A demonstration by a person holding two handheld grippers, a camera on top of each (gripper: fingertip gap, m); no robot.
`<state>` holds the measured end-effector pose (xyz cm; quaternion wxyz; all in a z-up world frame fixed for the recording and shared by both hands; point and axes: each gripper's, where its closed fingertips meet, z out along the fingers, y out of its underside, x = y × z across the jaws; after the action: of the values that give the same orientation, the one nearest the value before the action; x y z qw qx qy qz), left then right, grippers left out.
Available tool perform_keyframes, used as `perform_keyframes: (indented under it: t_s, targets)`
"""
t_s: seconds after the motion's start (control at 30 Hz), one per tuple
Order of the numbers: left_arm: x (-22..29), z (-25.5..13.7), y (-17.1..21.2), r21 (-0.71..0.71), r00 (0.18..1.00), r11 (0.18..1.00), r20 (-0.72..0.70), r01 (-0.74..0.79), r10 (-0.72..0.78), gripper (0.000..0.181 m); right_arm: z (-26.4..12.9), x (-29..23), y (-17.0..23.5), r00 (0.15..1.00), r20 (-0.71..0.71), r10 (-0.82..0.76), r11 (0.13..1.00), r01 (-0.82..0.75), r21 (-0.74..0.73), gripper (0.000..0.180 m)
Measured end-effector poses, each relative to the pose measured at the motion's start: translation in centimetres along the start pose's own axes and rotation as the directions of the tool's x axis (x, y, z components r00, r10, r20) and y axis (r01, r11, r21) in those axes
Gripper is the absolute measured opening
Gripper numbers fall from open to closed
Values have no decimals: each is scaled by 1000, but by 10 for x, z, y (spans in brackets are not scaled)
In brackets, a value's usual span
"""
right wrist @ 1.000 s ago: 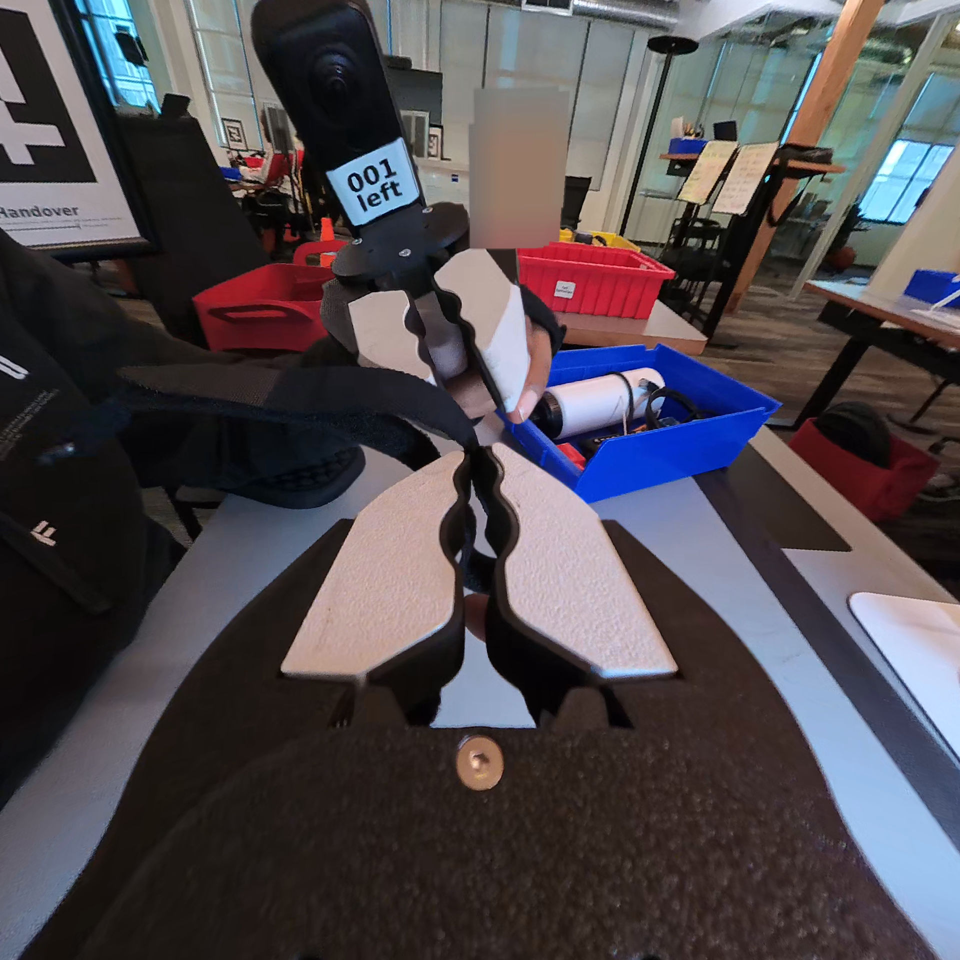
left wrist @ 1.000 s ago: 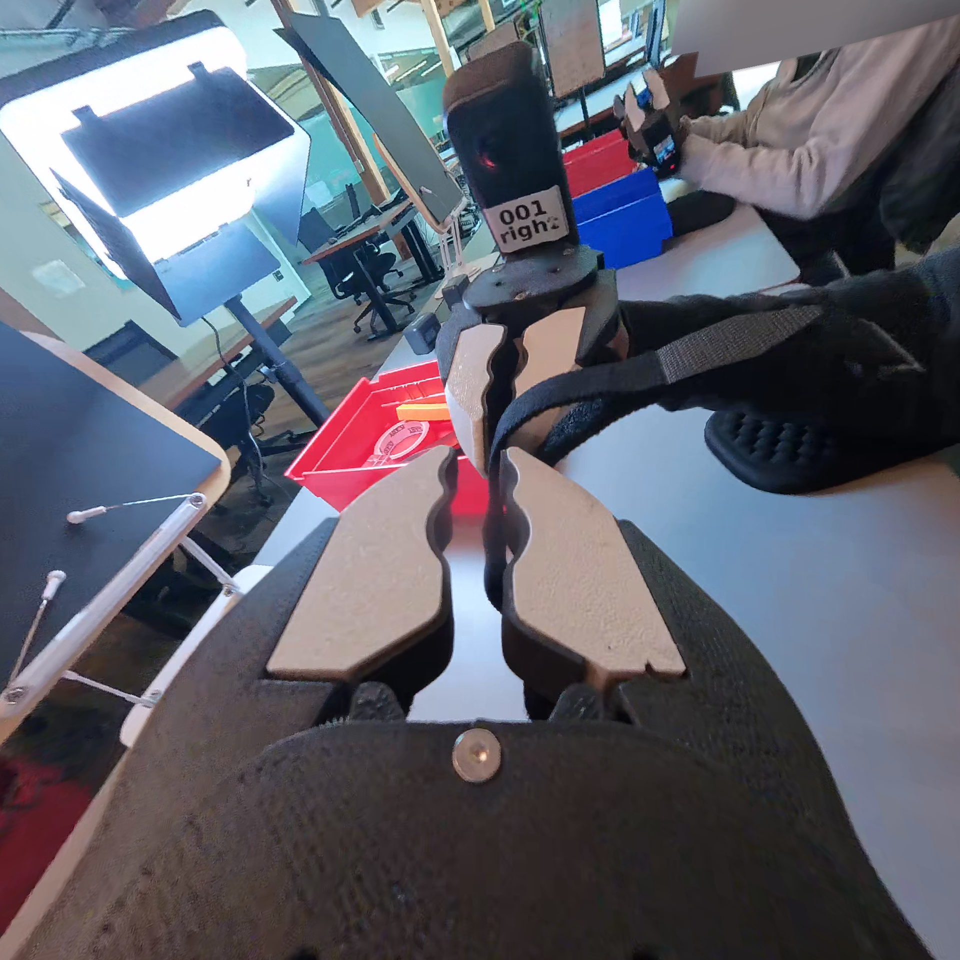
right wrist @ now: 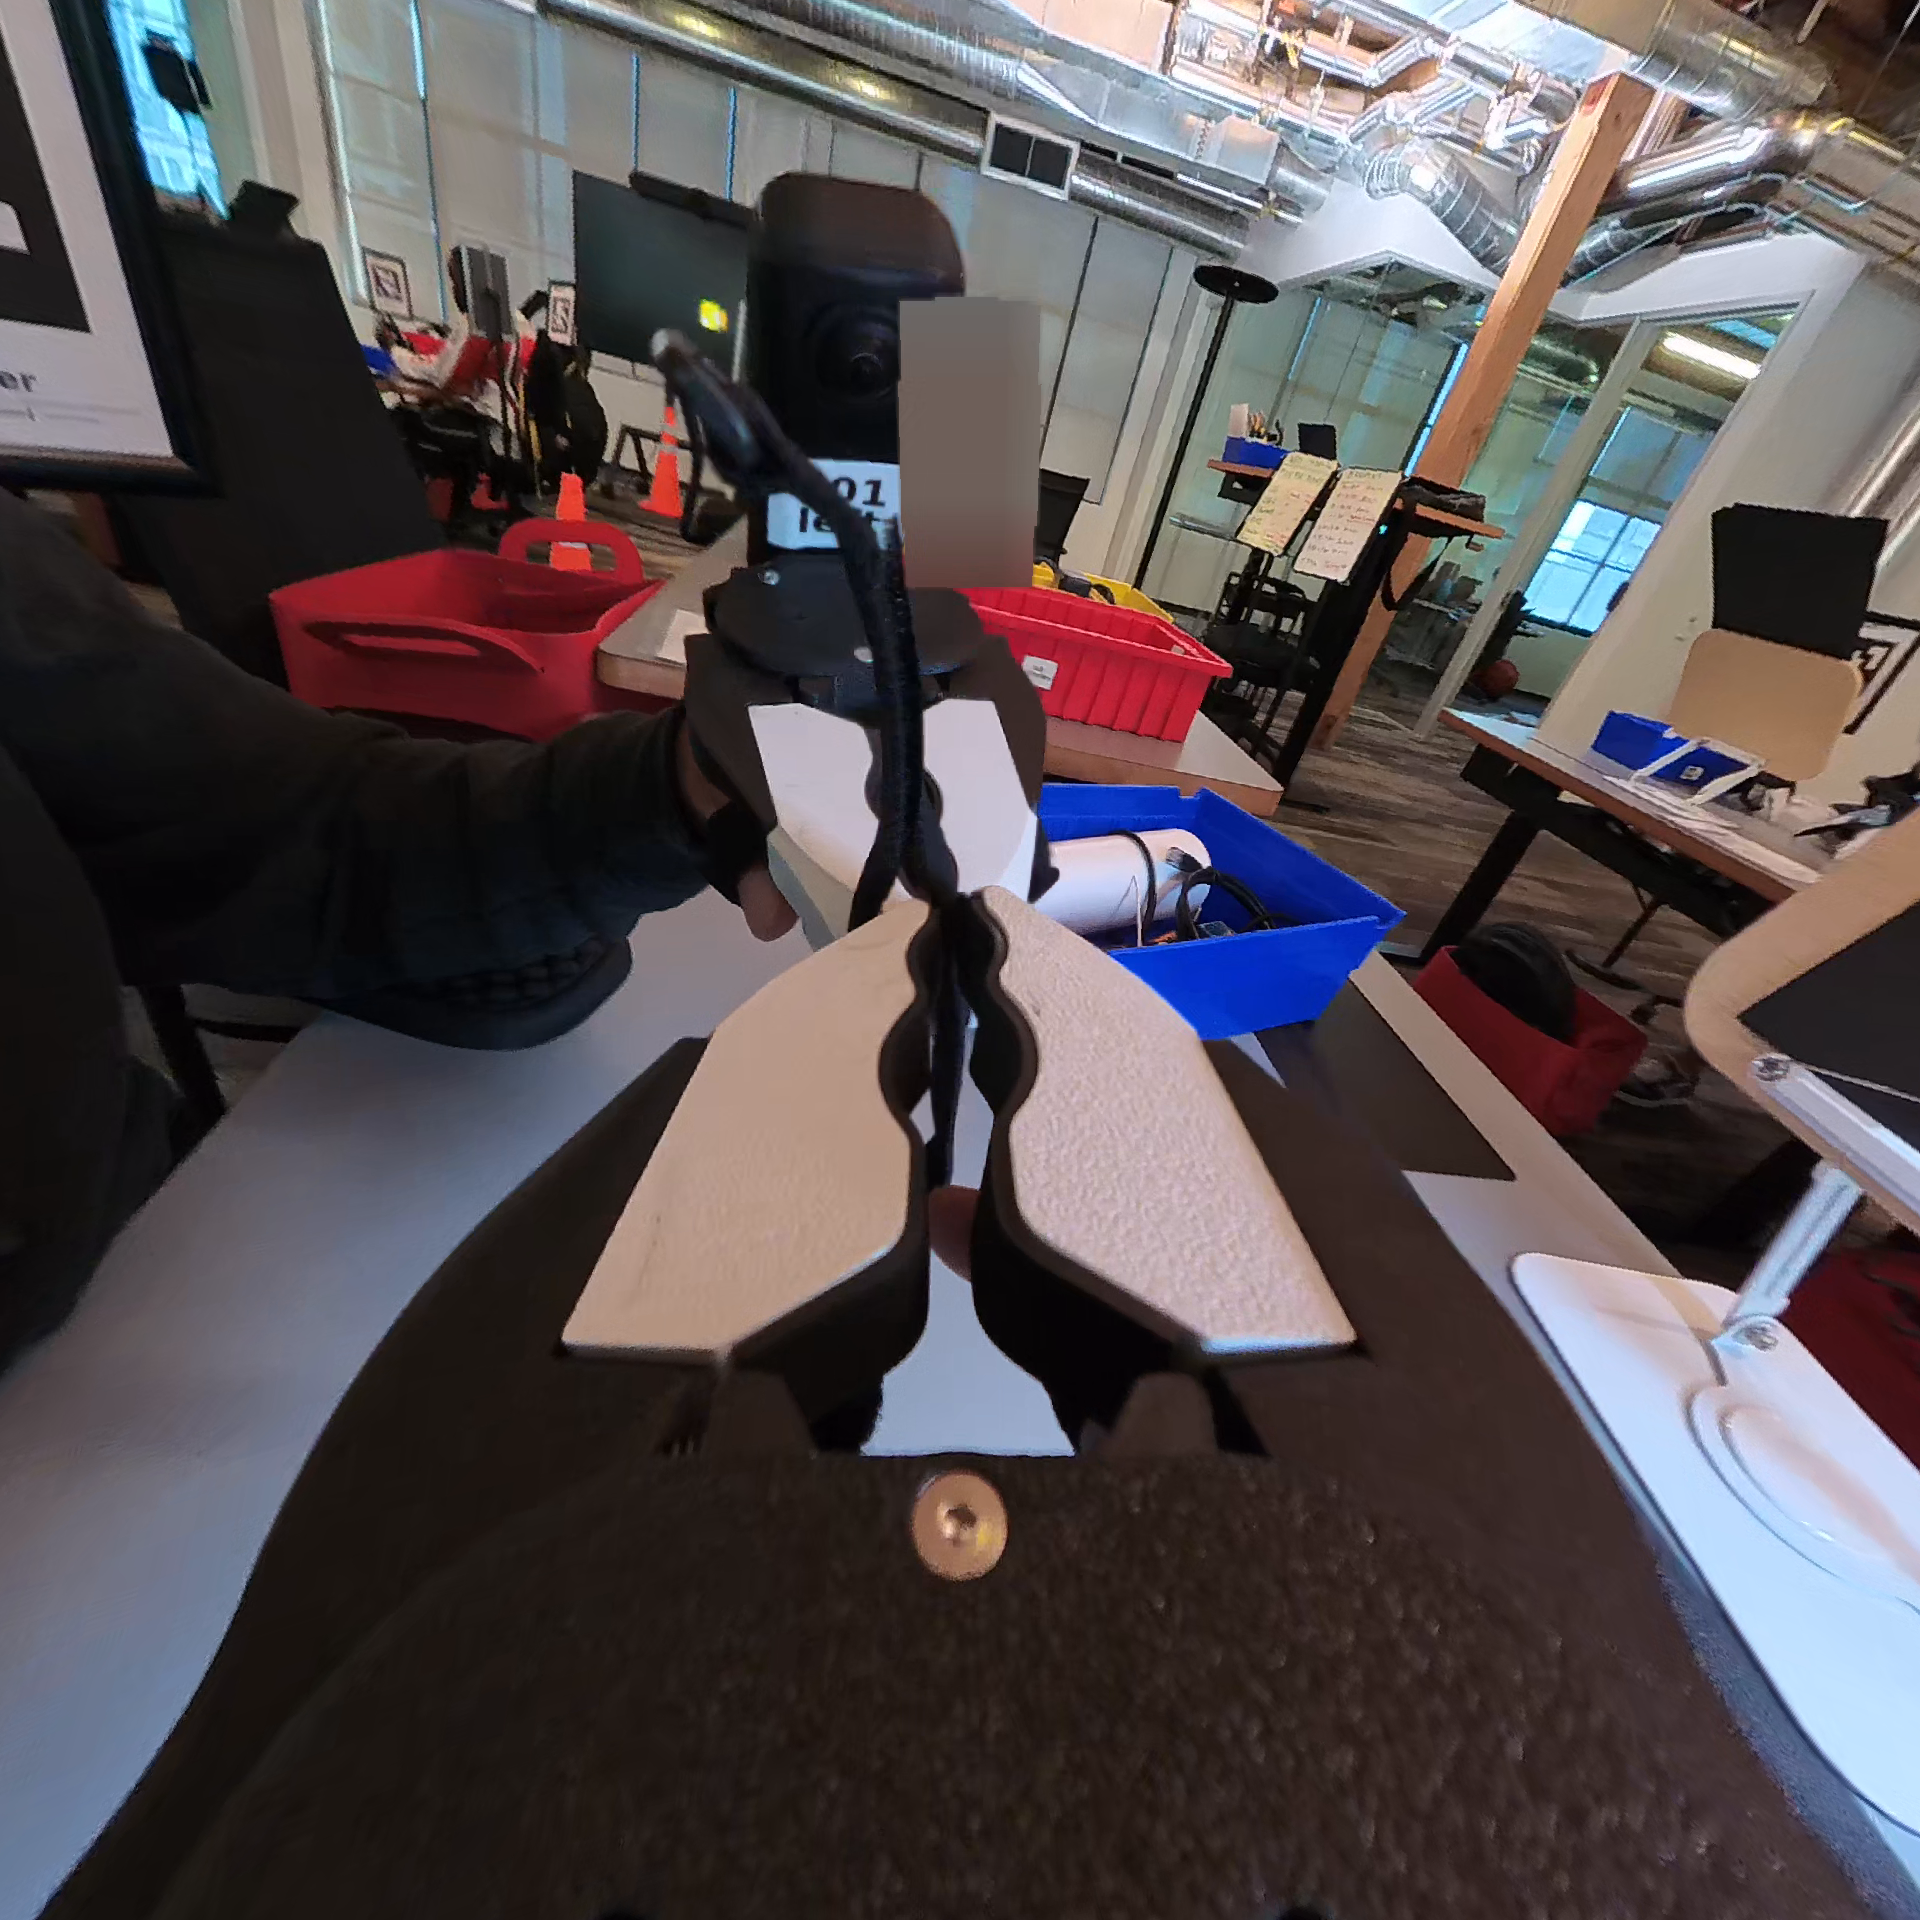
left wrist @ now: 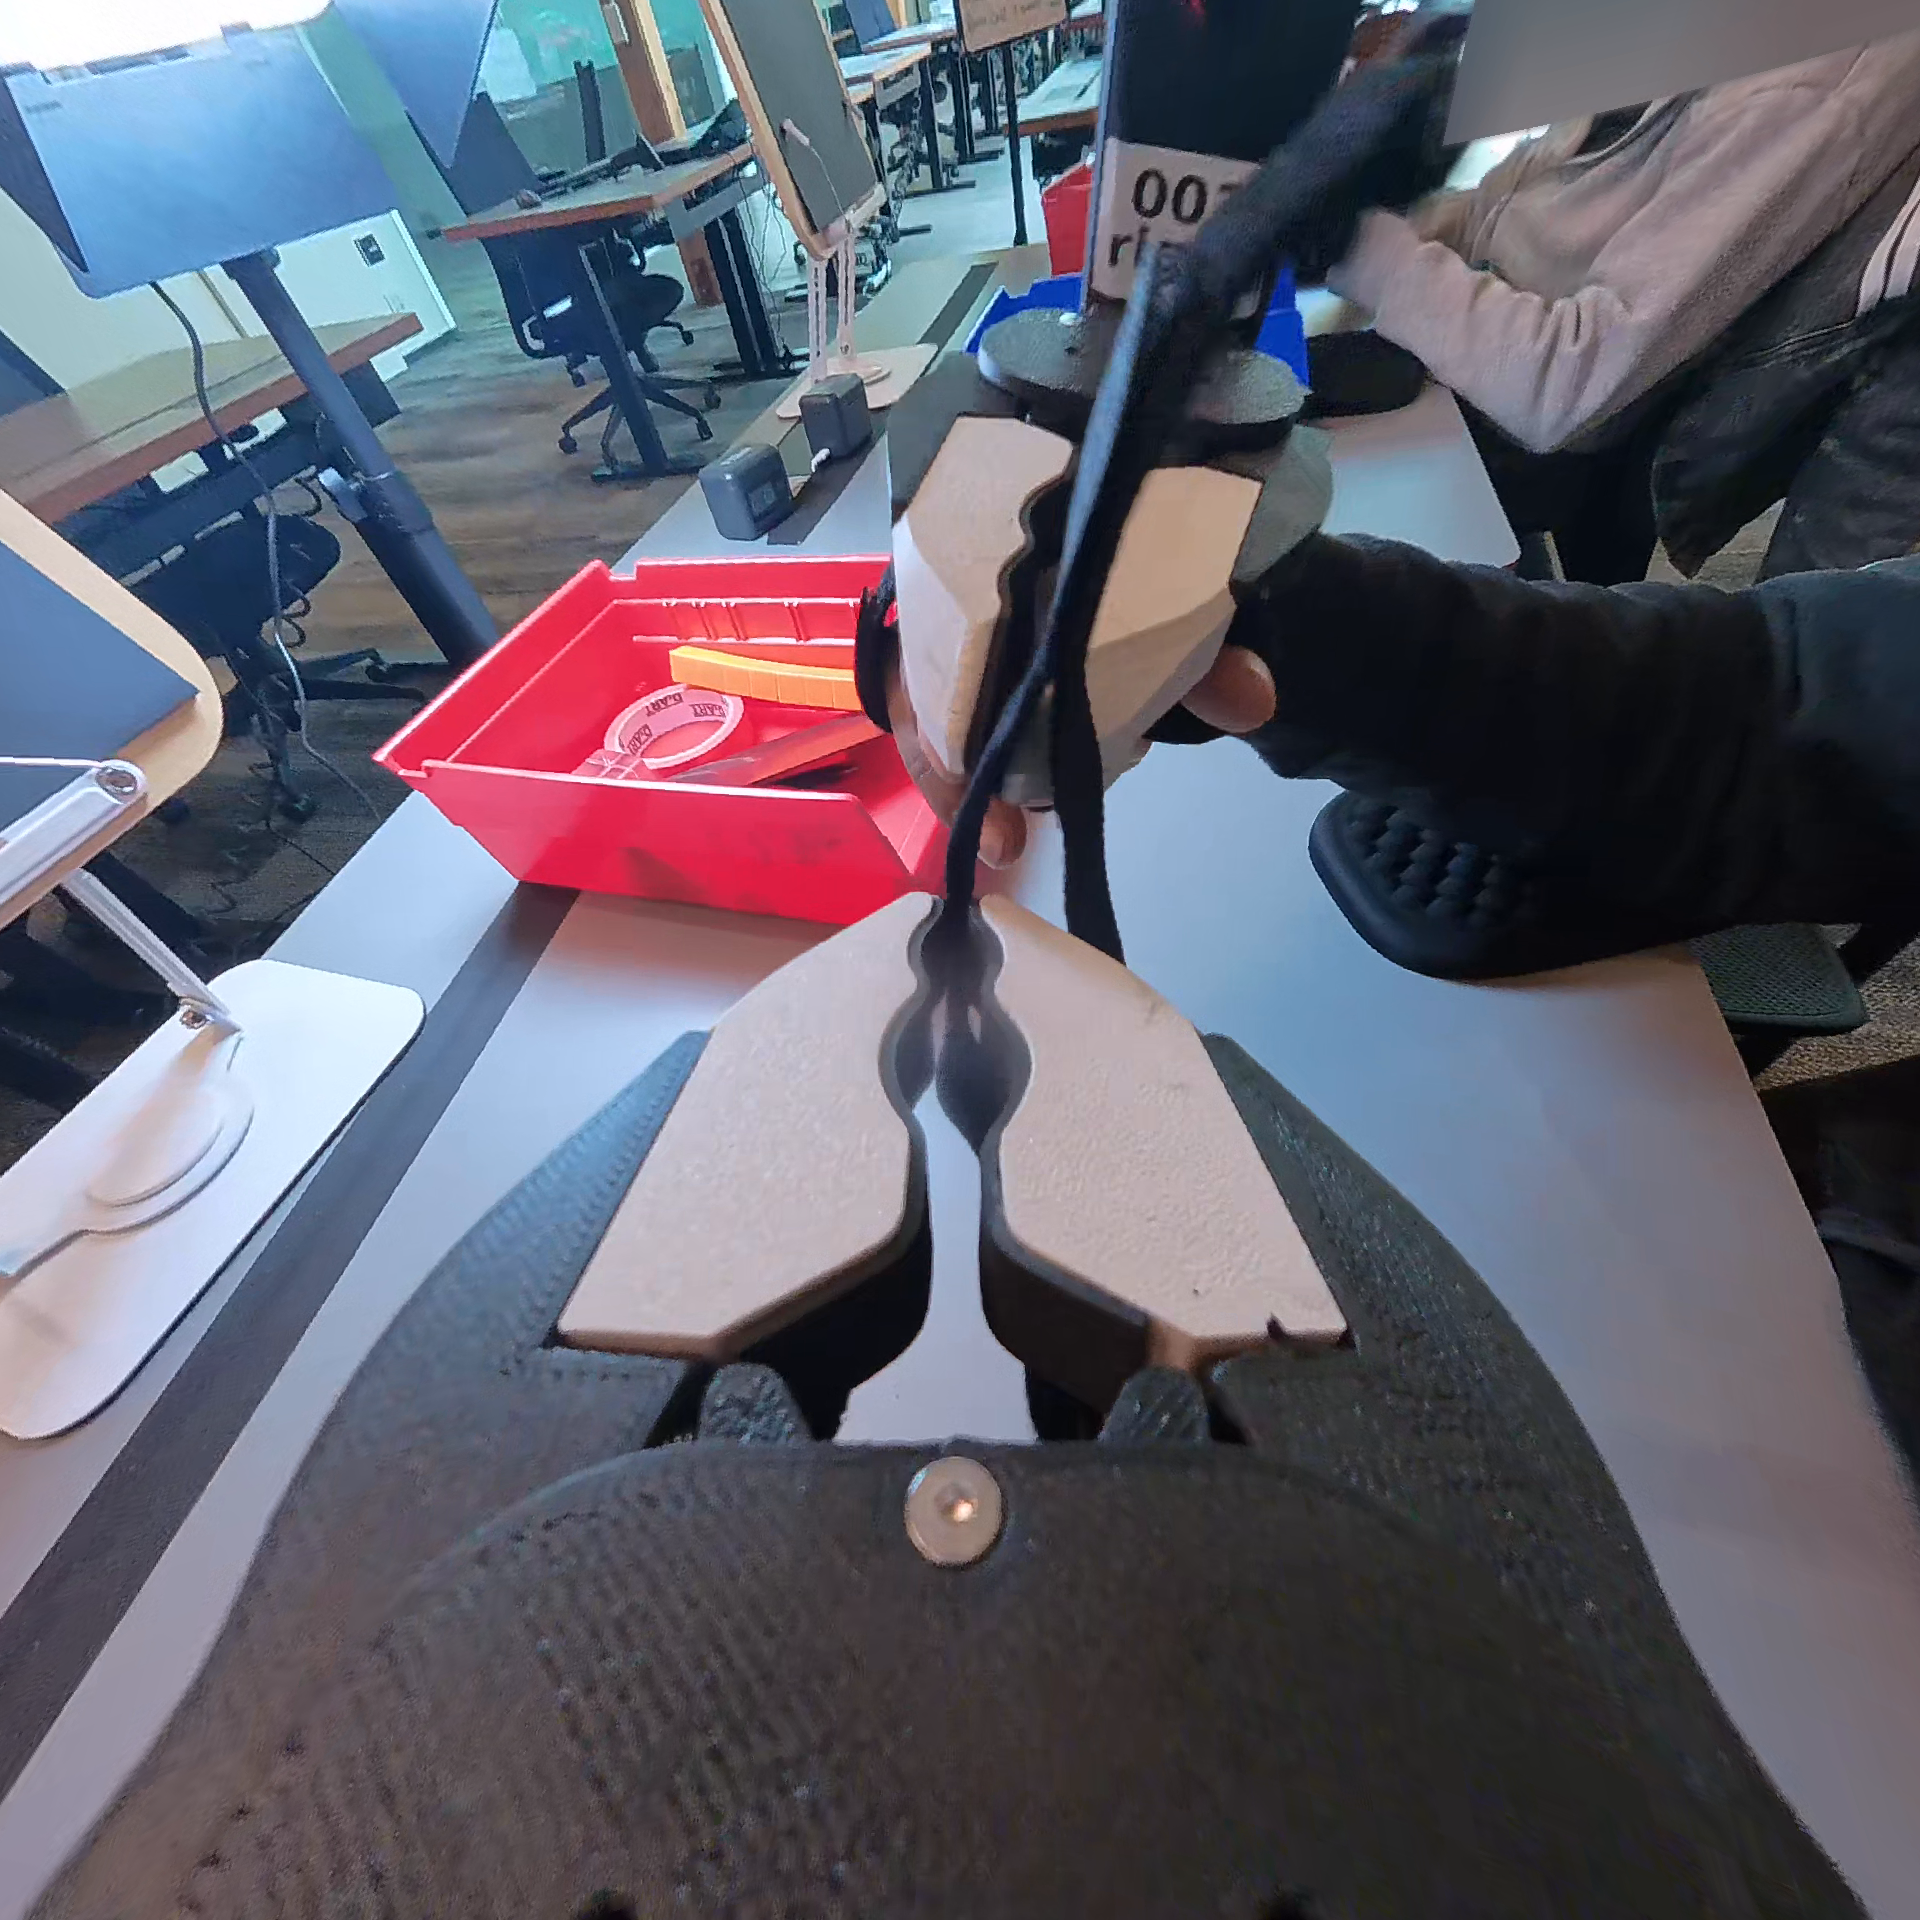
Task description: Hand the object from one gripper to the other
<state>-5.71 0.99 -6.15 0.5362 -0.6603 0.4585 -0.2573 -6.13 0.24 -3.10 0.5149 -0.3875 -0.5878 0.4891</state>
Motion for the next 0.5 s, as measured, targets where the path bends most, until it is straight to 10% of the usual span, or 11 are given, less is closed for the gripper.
perform_keyframes:
  t_s: [0.5]
  targets:
    - [5, -17, -23, 123, 997, 990, -2, -71, 72, 15, 6, -12, 14, 984, 115, 133, 990, -127, -56, 2]
